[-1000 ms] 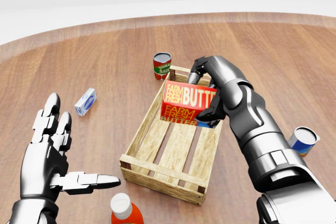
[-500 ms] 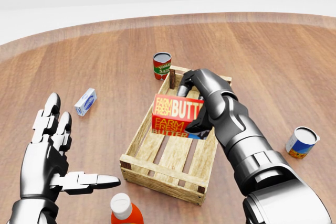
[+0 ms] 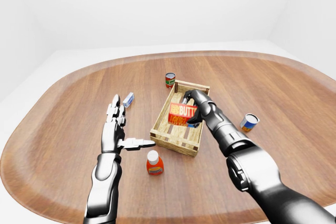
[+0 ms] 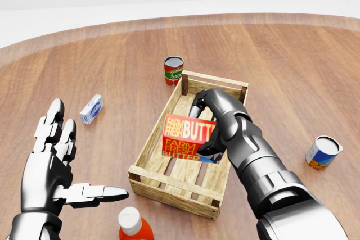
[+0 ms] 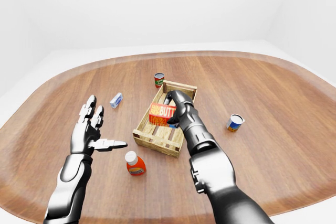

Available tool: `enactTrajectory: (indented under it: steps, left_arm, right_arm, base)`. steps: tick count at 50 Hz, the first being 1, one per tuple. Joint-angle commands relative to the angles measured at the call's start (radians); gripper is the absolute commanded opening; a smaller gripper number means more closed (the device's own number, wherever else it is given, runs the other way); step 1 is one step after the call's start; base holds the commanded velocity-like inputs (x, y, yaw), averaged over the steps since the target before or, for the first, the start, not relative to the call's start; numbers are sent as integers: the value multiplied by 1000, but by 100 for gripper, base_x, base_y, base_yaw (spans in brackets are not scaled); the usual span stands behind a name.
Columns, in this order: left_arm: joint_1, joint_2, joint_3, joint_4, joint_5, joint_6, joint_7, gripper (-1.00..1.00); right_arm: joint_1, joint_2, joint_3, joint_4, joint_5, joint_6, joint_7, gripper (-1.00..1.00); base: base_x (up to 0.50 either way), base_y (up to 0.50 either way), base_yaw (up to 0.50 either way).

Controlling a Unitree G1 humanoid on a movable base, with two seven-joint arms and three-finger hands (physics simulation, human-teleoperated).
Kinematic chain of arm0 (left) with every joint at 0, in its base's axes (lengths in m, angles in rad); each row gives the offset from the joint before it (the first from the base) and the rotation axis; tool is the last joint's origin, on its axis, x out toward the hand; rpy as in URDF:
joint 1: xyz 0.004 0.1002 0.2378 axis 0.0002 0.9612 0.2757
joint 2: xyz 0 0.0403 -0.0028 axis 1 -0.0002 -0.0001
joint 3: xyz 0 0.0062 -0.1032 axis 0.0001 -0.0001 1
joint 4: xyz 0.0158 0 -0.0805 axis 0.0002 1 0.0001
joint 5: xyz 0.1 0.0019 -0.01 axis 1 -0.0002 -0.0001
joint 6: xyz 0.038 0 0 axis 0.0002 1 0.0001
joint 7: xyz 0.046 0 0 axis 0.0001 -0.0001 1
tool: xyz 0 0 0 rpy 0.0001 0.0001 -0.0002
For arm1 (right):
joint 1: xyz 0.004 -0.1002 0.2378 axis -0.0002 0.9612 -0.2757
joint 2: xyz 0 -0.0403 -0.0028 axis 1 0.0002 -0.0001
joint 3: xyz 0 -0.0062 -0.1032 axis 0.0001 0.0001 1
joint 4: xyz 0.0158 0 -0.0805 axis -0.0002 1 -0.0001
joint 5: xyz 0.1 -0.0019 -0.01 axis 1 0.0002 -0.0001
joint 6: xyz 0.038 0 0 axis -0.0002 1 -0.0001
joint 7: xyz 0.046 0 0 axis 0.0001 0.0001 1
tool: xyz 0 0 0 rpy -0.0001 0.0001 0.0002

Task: Pick up the butter and put it in the tray.

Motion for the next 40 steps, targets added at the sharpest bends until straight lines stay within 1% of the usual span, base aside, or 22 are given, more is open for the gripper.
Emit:
enactTrajectory:
  steps: [1,15,36,38,39,40]
  left_arm:
    - [-39,-1,-8,110,20,0,23,100]
    - [-46,2,-2,119,15,0,21,100]
    - [-42,4,5,97,8,0,19,100]
    - [-43,4,5,103,8,0,18,100]
    - [-43,4,5,103,8,0,18,100]
    - [-42,4,5,97,8,0,19,100]
  right_arm:
    - [-52,10,-47,124,30,0,-24,-100]
    - [-46,27,-55,130,25,0,-30,-100]
    - [-34,32,-58,133,21,0,-29,-100]
    - [-34,35,-57,133,20,0,-27,-80]
    - [-34,36,-58,133,22,0,-24,-75]
    - [-34,36,-56,133,19,0,-27,-17]
  base:
    - [0,0,0]
    - [0,0,0]
    - [0,0,0]
    - [0,0,0]
    - [0,0,0]
    - [0,0,0]
